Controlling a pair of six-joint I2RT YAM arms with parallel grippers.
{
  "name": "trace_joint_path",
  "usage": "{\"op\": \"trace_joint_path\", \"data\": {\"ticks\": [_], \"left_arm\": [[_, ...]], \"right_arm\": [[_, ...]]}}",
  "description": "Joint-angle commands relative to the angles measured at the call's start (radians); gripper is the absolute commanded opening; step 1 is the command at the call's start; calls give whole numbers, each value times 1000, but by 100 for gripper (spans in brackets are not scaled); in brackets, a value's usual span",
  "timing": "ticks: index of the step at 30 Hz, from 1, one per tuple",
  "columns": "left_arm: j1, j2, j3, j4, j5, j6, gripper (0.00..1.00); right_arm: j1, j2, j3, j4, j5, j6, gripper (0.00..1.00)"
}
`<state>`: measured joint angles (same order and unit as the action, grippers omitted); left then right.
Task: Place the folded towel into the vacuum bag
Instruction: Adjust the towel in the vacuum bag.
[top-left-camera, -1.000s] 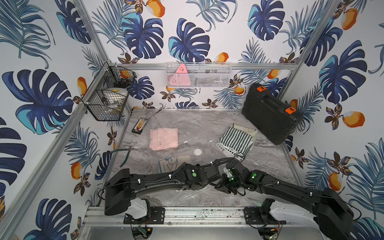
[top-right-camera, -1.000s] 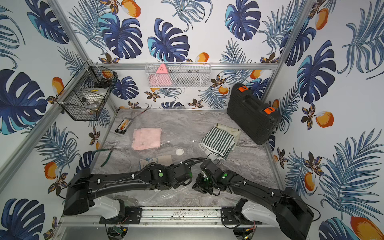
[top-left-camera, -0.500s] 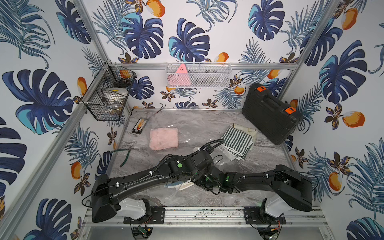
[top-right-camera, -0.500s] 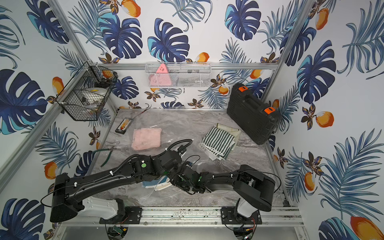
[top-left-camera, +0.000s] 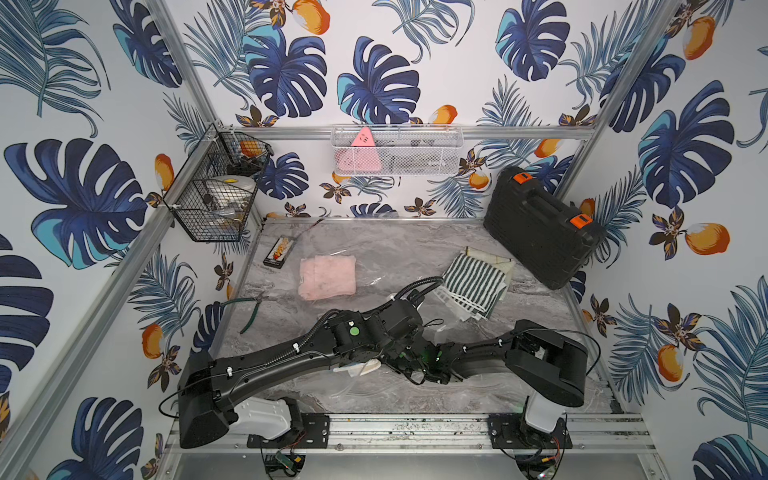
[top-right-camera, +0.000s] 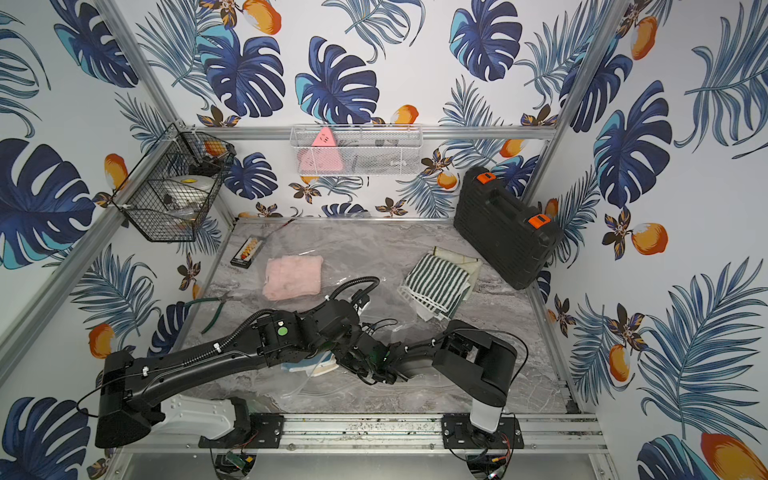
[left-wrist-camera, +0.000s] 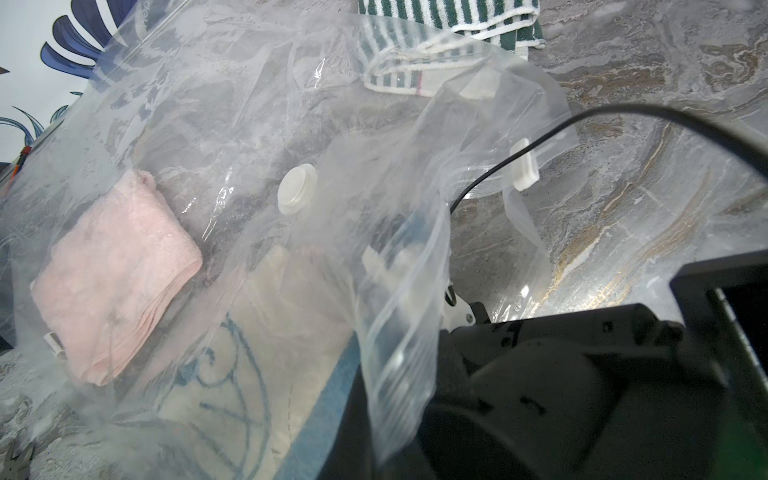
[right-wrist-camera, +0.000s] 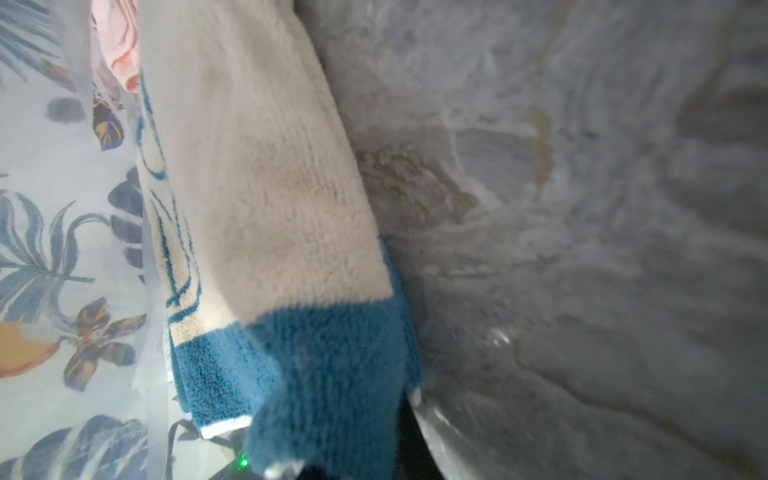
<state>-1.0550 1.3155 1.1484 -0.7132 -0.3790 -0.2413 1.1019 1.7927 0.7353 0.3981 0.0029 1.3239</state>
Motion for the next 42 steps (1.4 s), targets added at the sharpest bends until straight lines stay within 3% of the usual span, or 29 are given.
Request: {"op": "trace_joint_path", "data": {"ticks": [1,9,14,16,20,23,29,32,38,42], "left_arm": [[-5,1,-7,51,159,-23,0],[-5,9,-22,62,196,-22,0],[-3,12,-41,60,185,-24,0],[-1,6,-43,44,176,-32,2],[27,-48,-46,1,148,-69,33],[69,-91,-23,-23,170,-86,40],[160,-112,20,40,300,-136,44],[212,-100,-2,118,350,-191,43],[269,-30,-53,284,338,-246,40],[279,75,-140,458,381,-294,38]], "right_arm": [[-19,35,20,128,8,-98,13],[-69,193,106,270,-96,-144,15],[-88,171,111,277,-84,-152,35],[-98,135,111,207,-137,-148,46],[-104,-31,17,49,-202,-160,59],[-106,-162,-42,-105,-229,-201,66],[-117,-356,-86,-375,-273,-281,74],[-125,-505,-58,-598,-216,-354,74],[-159,-715,82,-1024,-97,-468,74],[-256,-731,227,-1181,-100,-542,73]]}}
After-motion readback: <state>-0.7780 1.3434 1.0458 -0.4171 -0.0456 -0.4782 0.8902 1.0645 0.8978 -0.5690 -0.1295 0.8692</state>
